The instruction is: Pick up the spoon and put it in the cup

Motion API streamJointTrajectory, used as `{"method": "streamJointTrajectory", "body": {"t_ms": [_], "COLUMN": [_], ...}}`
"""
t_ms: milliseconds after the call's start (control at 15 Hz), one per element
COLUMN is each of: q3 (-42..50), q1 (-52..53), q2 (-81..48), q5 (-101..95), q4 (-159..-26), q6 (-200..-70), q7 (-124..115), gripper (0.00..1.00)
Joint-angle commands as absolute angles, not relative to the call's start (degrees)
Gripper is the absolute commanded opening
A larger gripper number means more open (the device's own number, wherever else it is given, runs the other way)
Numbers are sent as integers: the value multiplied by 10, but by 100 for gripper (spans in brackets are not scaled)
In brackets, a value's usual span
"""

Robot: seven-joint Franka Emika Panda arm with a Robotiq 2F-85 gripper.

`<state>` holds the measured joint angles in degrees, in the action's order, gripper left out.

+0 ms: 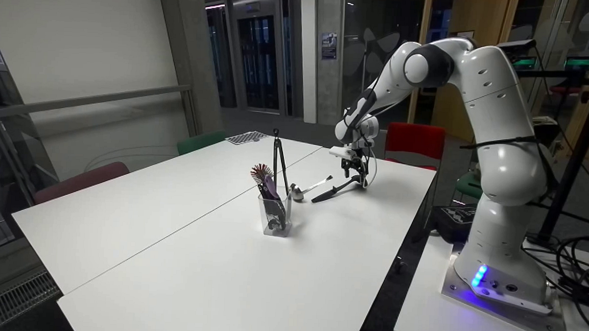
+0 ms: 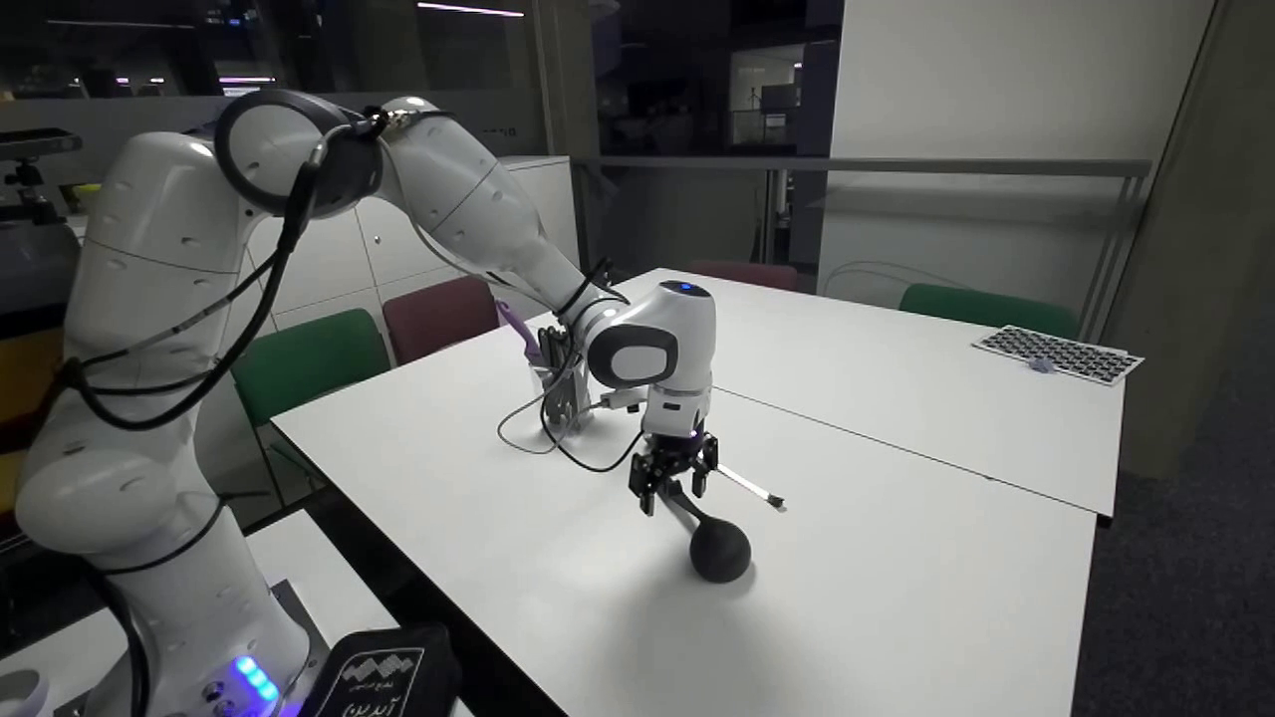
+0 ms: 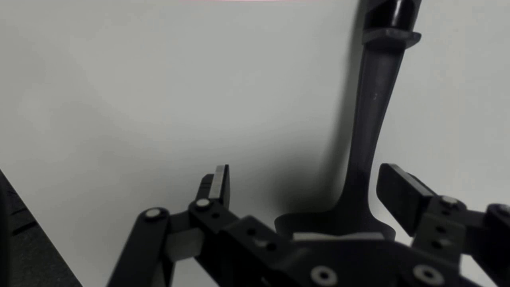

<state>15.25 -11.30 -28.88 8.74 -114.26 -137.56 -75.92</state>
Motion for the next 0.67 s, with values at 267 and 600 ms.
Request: {"method": "streamJointTrajectory", "body": {"t_ms": [267,600], "q3": [160,161], "q1": [-118,-120], "q2": [-333,-359], "q5": [87,87], "q4": [-1073,-1040], "q6": [-1371,-1366], "q7": [-749,-746], "gripper": [100,100]}}
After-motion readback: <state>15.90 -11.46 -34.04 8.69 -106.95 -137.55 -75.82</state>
